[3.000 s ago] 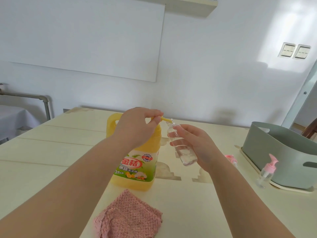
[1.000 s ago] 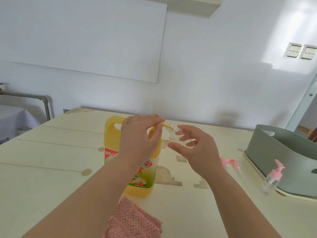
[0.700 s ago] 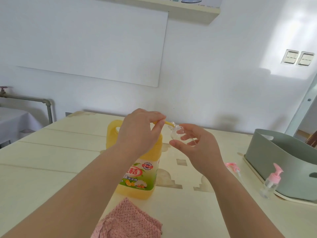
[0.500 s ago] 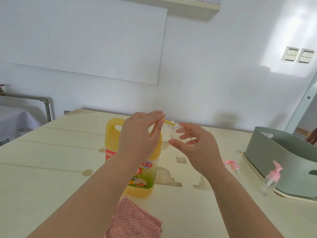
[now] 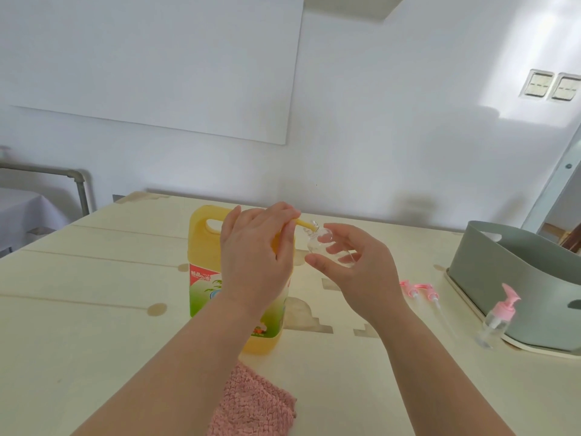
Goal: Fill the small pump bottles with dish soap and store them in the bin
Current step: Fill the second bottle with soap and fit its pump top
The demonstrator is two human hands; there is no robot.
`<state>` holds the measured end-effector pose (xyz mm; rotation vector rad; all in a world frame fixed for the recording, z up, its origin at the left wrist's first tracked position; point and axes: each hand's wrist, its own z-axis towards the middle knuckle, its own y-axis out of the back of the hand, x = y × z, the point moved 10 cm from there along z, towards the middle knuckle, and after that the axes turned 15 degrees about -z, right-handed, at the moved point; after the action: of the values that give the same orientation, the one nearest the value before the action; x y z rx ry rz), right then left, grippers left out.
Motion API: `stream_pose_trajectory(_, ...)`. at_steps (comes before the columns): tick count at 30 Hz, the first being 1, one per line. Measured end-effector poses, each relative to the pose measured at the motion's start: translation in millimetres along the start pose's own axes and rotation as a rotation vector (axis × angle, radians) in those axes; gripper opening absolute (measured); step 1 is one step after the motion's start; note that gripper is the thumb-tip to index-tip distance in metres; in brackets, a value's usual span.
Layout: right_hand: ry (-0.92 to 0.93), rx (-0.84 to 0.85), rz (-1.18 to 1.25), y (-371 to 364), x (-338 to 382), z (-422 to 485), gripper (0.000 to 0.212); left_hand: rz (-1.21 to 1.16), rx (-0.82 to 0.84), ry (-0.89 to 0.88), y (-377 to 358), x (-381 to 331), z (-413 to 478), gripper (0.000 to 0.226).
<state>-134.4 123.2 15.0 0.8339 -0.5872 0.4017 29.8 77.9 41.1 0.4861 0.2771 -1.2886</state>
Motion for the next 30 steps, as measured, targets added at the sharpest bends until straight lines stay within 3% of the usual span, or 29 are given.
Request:
stream_pose_trajectory(10,-0.01,0.014,-0.033,6.6,10.1,3.3,0.041,0.049,0.106,-0.037,7.9,-14.7,22.4,0.026)
stream_pose_trajectory(21,-0.005,-0.004,0.006,3.9,5.3,-1.0,0.045,-0.069,-0.089,-0.14,5.5,-10.6,3.9,0.023)
stream_pose_trajectory(30,-0.029,0.01,0.005,-2.9,-2.1,-3.4,0.046,-0.01,-0.082,-0.094,0.7,-1.0,-1.6,0.025)
